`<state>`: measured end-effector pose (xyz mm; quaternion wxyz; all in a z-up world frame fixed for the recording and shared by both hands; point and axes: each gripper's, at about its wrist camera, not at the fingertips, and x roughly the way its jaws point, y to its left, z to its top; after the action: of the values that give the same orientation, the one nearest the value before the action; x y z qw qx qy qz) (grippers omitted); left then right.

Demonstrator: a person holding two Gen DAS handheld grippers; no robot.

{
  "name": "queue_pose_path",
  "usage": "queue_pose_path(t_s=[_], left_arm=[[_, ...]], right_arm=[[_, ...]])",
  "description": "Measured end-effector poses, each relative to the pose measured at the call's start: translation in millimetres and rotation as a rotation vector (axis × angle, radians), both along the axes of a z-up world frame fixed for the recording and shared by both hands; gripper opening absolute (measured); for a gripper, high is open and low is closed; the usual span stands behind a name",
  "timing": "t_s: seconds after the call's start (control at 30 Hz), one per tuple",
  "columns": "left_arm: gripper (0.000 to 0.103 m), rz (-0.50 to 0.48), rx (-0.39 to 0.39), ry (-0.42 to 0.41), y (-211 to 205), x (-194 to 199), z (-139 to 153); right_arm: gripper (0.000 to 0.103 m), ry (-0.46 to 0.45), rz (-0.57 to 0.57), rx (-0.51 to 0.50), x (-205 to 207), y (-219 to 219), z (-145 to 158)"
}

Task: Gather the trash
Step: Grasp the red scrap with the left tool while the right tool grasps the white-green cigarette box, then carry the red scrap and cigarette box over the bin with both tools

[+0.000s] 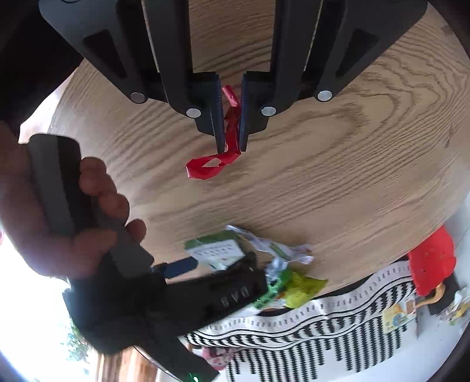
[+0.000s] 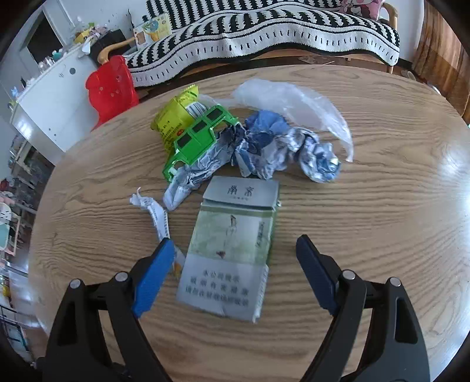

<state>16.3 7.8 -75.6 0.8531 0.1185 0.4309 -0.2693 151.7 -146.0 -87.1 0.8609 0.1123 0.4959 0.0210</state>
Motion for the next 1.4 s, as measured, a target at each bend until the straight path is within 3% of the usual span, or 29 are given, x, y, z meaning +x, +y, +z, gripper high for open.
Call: queue_pose_path(t_s=[0.1, 0.13, 0.43, 0.6, 0.93, 1.13, 1.4], left_arm=[[0.008, 0.036, -0.019, 0.001, 8, 6, 3], [0.008, 0.045, -0.023, -0.001, 10, 7, 5], [0.008, 0.100, -0.060, -0.014, 2, 18, 25], [0.008, 0.098, -0.079, -0.023, -31, 21, 38], [0.008, -0.002, -0.138, -0.004, -172, 6, 50], [0.008, -0.156, -0.181, 0.017, -283, -37, 49], [0.008, -0.368, -0.213, 0.083, -413, -105, 28]], right_arm=[[0.073, -0.010, -0.003, -0.046, 2, 4, 0], [0.058, -0.013, 0.001, -0.059, 2, 4, 1], [0.058, -0.053, 0.024, -0.031, -39, -25, 22], [0.058, -0.074, -0.025, -0.023, -83, -82, 38], [0.058, -0.101, -0.268, -0.044, -194, -256, 53], [0.058, -0.100, -0.474, -0.033, -290, -372, 46], [0.058, -0.068, -0.681, -0.013, -395, -473, 18]])
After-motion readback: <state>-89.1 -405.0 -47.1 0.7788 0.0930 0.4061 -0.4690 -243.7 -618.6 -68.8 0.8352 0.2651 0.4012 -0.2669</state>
